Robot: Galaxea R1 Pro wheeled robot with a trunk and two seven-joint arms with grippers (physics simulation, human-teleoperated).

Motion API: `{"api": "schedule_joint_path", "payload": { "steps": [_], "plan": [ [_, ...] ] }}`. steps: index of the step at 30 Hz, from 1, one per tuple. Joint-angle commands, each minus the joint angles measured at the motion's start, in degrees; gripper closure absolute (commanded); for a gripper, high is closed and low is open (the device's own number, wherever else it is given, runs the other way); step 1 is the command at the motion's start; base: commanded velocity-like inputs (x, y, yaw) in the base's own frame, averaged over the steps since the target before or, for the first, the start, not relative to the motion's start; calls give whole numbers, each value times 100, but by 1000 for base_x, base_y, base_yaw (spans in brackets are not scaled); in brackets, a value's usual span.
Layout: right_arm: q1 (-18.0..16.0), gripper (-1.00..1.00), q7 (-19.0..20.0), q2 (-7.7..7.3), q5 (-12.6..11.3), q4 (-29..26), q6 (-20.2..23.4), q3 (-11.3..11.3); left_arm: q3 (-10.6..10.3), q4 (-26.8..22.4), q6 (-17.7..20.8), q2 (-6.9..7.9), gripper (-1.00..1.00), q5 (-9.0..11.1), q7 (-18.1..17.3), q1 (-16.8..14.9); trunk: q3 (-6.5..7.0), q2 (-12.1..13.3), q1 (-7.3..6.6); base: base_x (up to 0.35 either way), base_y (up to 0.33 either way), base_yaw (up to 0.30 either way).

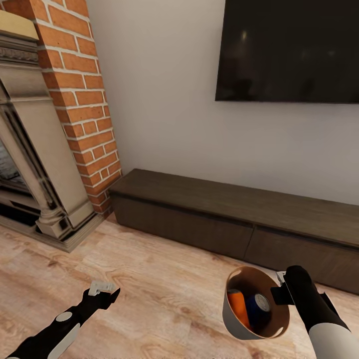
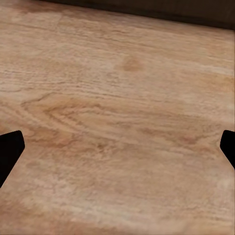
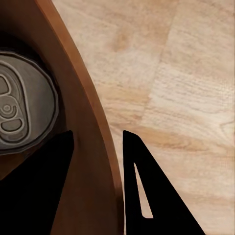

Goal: Put the three can of soda from the living room inside the tash can in the kitchen.

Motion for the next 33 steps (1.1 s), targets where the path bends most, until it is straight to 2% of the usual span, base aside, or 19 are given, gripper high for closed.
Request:
{"api": "schedule_joint_path", "payload": {
  "steps": [1, 6, 9, 15, 22, 33],
  "plan": [
    [-4, 100, 24, 1, -109, 0, 16, -1, 0, 0, 0, 0, -100, 0, 0, 0, -18, -42, 22, 0, 0, 0],
    [0, 100, 23, 5, -109, 0, 16, 0, 0, 5, -6, -2, -100, 0, 0, 0, -107, -243, 132, 0, 0, 0],
    [1, 100, 22, 13, -109, 0, 16, 1, 0, 85, -19, -9, -100, -5, 0, 0, -174, -247, 139, 0, 0, 0],
    [1, 100, 15, 23, -109, 0, 16, 8, 7, 307, -40, -117, -100, 7, 0, 0, -307, -255, 155, 0, 0, 0],
    [3, 100, 6, 35, -109, 0, 16, 14, 8, 332, -43, -132, -100, 9, 0, 0, -462, -264, 173, 0, 0, 0],
    [3, 100, 5, 47, -109, 231, 16, 21, 9, 334, -56, -138, -100, 14, 0, 0, -462, -264, 173, 0, 0, 0]
  ]
}}
